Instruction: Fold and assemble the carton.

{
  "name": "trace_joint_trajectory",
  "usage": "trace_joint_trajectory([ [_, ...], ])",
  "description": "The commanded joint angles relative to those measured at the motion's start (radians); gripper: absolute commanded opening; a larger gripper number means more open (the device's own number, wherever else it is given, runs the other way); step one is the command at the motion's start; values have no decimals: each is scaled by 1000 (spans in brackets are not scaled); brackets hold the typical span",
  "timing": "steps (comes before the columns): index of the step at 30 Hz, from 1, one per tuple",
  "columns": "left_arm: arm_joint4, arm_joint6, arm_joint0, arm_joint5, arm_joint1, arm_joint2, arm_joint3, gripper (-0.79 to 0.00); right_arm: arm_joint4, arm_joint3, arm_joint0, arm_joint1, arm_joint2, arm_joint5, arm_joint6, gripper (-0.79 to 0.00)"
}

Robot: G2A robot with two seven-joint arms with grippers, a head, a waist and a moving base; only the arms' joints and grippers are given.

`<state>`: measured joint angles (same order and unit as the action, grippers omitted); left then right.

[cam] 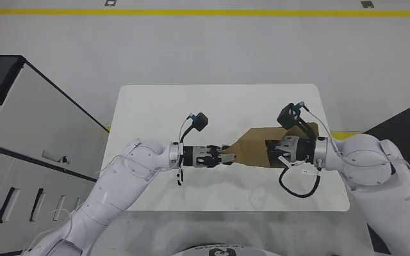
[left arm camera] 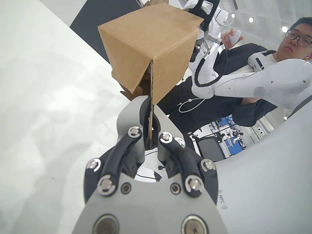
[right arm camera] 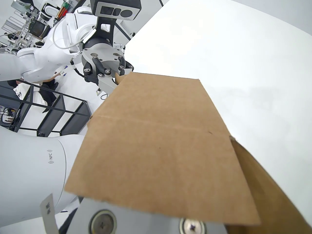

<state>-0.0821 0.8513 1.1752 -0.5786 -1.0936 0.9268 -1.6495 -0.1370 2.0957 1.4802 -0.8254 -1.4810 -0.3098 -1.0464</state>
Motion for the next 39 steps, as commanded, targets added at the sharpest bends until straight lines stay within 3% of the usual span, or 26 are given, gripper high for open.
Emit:
trace_joint_trajectory([
  [1, 1, 0, -2, 0, 0, -2, 2, -785, 4, 4, 7, 1, -9, -1, 0, -785],
  [20, 5, -3, 0, 2, 0, -2, 0, -785, 77, 15, 30, 4, -35, -65, 37, -785],
  [39, 4, -5, 2, -1, 1, -3, 2, -785, 108, 36, 48, 12, -56, -82, -10, -785],
])
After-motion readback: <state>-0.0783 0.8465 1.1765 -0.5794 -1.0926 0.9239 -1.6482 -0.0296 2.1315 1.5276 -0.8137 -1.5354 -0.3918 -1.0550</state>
